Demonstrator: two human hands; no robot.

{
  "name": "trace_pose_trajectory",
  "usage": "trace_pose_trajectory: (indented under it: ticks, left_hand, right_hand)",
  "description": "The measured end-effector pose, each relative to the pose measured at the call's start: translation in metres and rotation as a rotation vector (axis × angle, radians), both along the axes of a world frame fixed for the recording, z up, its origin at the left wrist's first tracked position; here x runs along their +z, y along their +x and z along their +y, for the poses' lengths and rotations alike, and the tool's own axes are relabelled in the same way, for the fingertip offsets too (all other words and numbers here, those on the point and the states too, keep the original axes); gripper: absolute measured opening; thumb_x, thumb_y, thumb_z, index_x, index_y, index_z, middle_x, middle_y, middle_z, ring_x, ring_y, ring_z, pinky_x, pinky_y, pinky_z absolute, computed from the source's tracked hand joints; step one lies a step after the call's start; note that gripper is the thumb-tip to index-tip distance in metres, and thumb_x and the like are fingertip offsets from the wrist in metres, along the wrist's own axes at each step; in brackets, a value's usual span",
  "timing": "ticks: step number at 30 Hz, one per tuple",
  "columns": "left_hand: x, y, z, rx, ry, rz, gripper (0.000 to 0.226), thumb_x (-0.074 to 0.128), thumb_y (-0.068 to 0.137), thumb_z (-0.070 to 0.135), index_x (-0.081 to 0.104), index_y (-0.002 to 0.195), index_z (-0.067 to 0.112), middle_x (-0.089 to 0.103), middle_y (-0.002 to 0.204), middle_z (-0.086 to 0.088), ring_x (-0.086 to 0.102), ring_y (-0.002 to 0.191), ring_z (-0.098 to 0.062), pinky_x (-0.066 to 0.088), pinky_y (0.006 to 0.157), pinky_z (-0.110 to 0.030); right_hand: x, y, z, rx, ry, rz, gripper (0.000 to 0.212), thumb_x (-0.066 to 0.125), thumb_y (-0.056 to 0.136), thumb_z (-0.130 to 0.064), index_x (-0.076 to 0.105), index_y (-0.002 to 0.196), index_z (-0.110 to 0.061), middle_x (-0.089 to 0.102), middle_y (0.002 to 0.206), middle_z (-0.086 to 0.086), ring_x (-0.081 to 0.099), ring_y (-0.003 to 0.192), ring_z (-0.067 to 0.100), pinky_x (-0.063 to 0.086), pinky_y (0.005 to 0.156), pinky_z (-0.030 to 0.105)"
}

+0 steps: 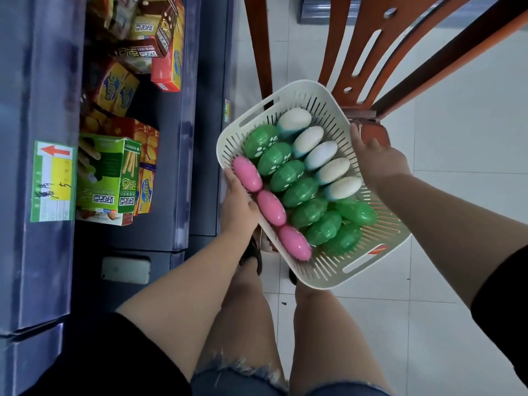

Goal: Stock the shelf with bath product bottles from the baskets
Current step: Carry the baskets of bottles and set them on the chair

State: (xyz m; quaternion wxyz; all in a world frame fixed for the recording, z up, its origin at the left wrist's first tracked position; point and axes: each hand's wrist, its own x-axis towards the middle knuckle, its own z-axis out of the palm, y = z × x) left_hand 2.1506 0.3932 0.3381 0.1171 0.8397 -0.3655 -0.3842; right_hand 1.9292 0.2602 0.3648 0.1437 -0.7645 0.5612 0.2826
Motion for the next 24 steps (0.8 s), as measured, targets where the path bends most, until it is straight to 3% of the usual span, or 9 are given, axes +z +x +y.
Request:
trace_pose_trajectory:
  ticks: [9, 14, 19, 24]
  left_hand:
    - [0.009, 0.034, -0.024, -0.254, 0.078, -0.052, 0.077, 0.038, 0.093, 0.007, -0.013, 0.149, 0.019, 0.015, 0.158, -0.005, 0.049, 0.119, -0.032, 0.044, 0.096, -0.039]
    - [0.012, 0.043, -0.044, -0.464, 0.094, -0.123, 0.077, 0.037, 0.091, 0.001, -0.014, 0.148, 0.013, -0.006, 0.159, -0.002, 0.05, 0.119, -0.033, 0.045, 0.095, -0.039]
    - [0.013, 0.053, -0.064, -0.607, 0.124, -0.189, 0.077, 0.036, 0.091, -0.002, -0.012, 0.149, 0.014, 0.0, 0.159, -0.007, 0.051, 0.116, -0.037, 0.044, 0.091, -0.042]
    - [0.014, 0.051, -0.077, -0.611, 0.118, -0.236, 0.076, 0.038, 0.091, -0.002, -0.008, 0.15, 0.013, 0.007, 0.158, -0.01, 0.052, 0.115, -0.037, 0.045, 0.091, -0.043]
  right_hand:
    - [-0.001, 0.006, 0.037, -0.141, 0.038, 0.009, 0.087, 0.045, 0.087, 0.005, -0.014, 0.148, -0.013, 0.038, 0.135, 0.018, 0.054, 0.103, 0.036, 0.041, 0.067, 0.038]
    - [-0.001, 0.006, 0.059, -0.262, 0.063, 0.006, 0.083, 0.043, 0.09, 0.002, -0.015, 0.148, -0.011, 0.039, 0.135, 0.018, 0.055, 0.105, 0.036, 0.047, 0.076, 0.041]
    - [-0.005, 0.008, 0.069, -0.336, 0.079, 0.005, 0.086, 0.045, 0.089, 0.002, -0.017, 0.147, -0.009, 0.034, 0.141, 0.019, 0.057, 0.103, 0.037, 0.049, 0.075, 0.041]
    - [-0.002, 0.019, 0.068, -0.374, 0.097, -0.008, 0.085, 0.045, 0.09, 0.003, -0.016, 0.148, -0.009, 0.037, 0.138, 0.02, 0.057, 0.101, 0.038, 0.043, 0.07, 0.039]
